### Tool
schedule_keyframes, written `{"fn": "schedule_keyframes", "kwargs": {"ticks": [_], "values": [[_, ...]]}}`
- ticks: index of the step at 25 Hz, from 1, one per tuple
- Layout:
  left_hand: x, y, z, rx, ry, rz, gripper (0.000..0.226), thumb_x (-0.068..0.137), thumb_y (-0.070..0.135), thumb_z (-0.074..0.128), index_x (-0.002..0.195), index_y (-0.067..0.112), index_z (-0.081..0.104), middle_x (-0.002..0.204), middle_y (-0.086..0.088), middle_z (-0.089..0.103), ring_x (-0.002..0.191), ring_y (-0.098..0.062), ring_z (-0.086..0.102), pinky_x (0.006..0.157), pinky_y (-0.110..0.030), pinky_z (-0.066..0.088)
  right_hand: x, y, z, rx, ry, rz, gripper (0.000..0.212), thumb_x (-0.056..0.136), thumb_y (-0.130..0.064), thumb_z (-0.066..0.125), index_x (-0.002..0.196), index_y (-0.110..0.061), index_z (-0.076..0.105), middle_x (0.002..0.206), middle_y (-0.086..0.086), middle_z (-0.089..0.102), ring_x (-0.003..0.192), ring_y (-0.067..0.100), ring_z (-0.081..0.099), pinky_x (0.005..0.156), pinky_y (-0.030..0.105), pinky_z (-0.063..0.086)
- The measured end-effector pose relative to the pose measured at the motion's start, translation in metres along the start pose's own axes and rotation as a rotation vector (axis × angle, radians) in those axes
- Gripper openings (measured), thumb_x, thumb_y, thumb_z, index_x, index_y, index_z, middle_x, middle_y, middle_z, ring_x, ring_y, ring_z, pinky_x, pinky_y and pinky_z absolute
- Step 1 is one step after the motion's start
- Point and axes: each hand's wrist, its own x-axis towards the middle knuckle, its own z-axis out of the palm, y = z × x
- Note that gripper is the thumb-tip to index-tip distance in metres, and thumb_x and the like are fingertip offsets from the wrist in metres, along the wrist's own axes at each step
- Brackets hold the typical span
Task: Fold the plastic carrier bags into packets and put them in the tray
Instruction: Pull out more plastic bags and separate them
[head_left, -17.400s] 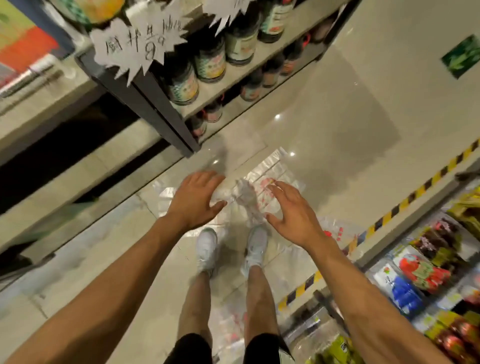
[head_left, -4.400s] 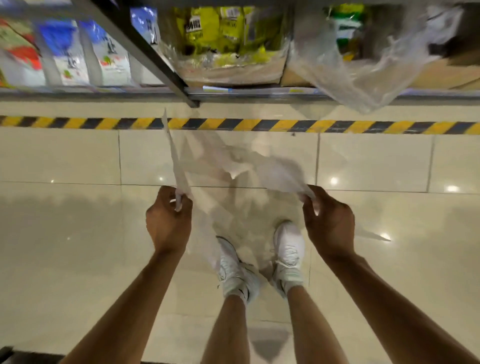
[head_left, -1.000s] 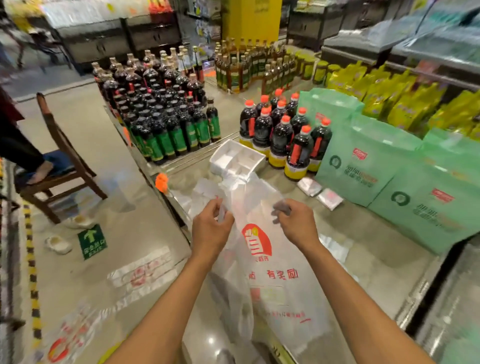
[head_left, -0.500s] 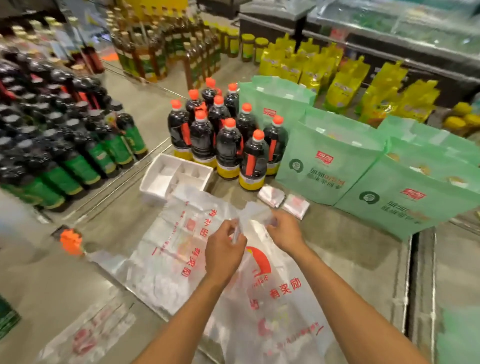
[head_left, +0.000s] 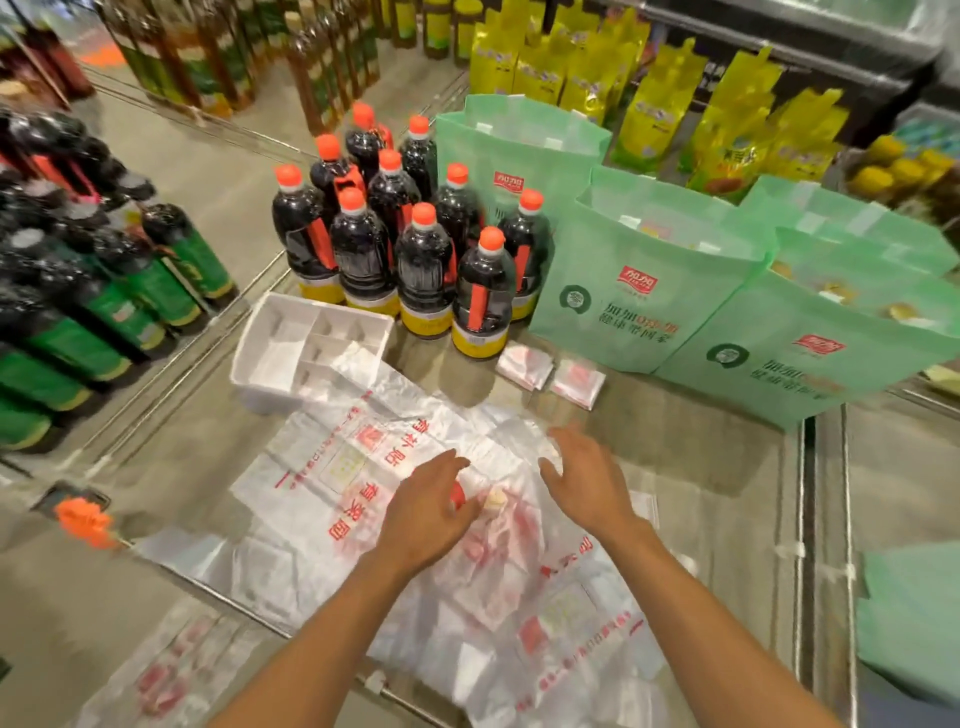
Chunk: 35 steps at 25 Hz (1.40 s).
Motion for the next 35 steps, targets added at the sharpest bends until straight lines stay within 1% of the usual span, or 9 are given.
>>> {"fn": "schedule_keyframes", "kwargs": {"ticks": [2,6,13,17,21,24,31,33,35], "values": [[-0.011,-0.005,-0.003,0.089,-0.013,-0.002,0.071,0.089,0.063,0.045,0.150,0.027,0.046,0.160,-0.002,0.039,0.147,-0.023,0.037,0.116,-0.039,0.033,-0.018,-0.002,0.008,-0.016,0.003,-0.050,0.050,0.100,-0.036,0.058,0.145,-0.015,0.051,0.146,0.006,0.054,0.134,0.028,0.051,0.107,0.043,0.042],[-0.041,-0.005,-0.004,0.170,0.071,-0.005,0.071,0.090,0.065,0.040,0.149,0.024,0.048,0.156,-0.003,0.046,0.141,-0.026,0.045,0.111,-0.040,0.039,-0.046,-0.005,0.021,-0.014,0.037,-0.144,0.054,0.099,-0.041,0.059,0.145,-0.016,0.051,0.150,0.006,0.051,0.139,0.028,0.047,0.110,0.044,0.040],[-0.090,-0.003,-0.003,0.194,0.157,-0.087,0.069,0.092,0.064,0.049,0.152,0.028,0.044,0.159,-0.002,0.042,0.144,-0.025,0.042,0.116,-0.042,0.035,-0.078,-0.014,0.029,-0.013,0.059,-0.266,0.055,0.097,-0.044,0.057,0.145,-0.019,0.050,0.152,0.004,0.050,0.139,0.026,0.047,0.111,0.044,0.043],[-0.125,-0.012,-0.007,0.174,0.208,-0.161,0.072,0.091,0.066,0.045,0.152,0.029,0.042,0.159,-0.003,0.043,0.146,-0.025,0.039,0.118,-0.042,0.032,-0.086,-0.029,0.037,0.004,0.040,-0.307,0.059,0.098,-0.049,0.056,0.149,-0.023,0.046,0.155,0.001,0.047,0.143,0.024,0.042,0.116,0.043,0.038],[-0.170,-0.032,-0.017,0.157,0.293,-0.270,0.069,0.094,0.061,0.051,0.154,0.027,0.041,0.160,0.000,0.040,0.147,-0.022,0.035,0.118,-0.038,0.025,-0.093,-0.072,0.049,-0.021,0.027,-0.463,0.056,0.096,-0.044,0.059,0.146,-0.019,0.049,0.149,0.006,0.053,0.137,0.030,0.048,0.111,0.046,0.042],[-0.208,-0.052,-0.025,0.121,0.369,-0.358,0.070,0.093,0.060,0.049,0.154,0.026,0.043,0.160,0.000,0.039,0.148,-0.022,0.034,0.120,-0.038,0.022,-0.102,-0.113,0.065,-0.016,0.007,-0.584,0.056,0.096,-0.041,0.062,0.145,-0.017,0.052,0.148,0.009,0.054,0.137,0.032,0.049,0.111,0.047,0.043],[-0.306,-0.123,-0.061,0.055,0.536,-0.534,0.071,0.091,0.063,0.044,0.150,0.024,0.048,0.152,-0.002,0.050,0.141,-0.023,0.044,0.116,-0.041,0.035,-0.124,-0.235,0.106,-0.013,-0.051,-0.858,0.052,0.096,-0.036,0.065,0.143,-0.016,0.055,0.147,0.008,0.055,0.137,0.029,0.050,0.111,0.046,0.043],[-0.336,-0.149,-0.073,0.056,0.592,-0.606,0.066,0.091,0.058,0.051,0.147,0.022,0.051,0.150,-0.001,0.052,0.139,-0.023,0.046,0.113,-0.038,0.035,-0.130,-0.276,0.122,-0.014,-0.084,-0.942,0.051,0.094,-0.033,0.066,0.140,-0.015,0.056,0.144,0.009,0.057,0.133,0.031,0.052,0.107,0.046,0.045],[-0.365,-0.174,-0.084,0.049,0.616,-0.653,0.069,0.090,0.061,0.044,0.145,0.021,0.052,0.149,-0.002,0.053,0.137,-0.025,0.047,0.111,-0.037,0.035,-0.138,-0.318,0.136,-0.008,-0.124,-1.021,0.050,0.091,-0.031,0.067,0.137,-0.015,0.057,0.139,0.008,0.058,0.127,0.032,0.055,0.102,0.044,0.048]]}}
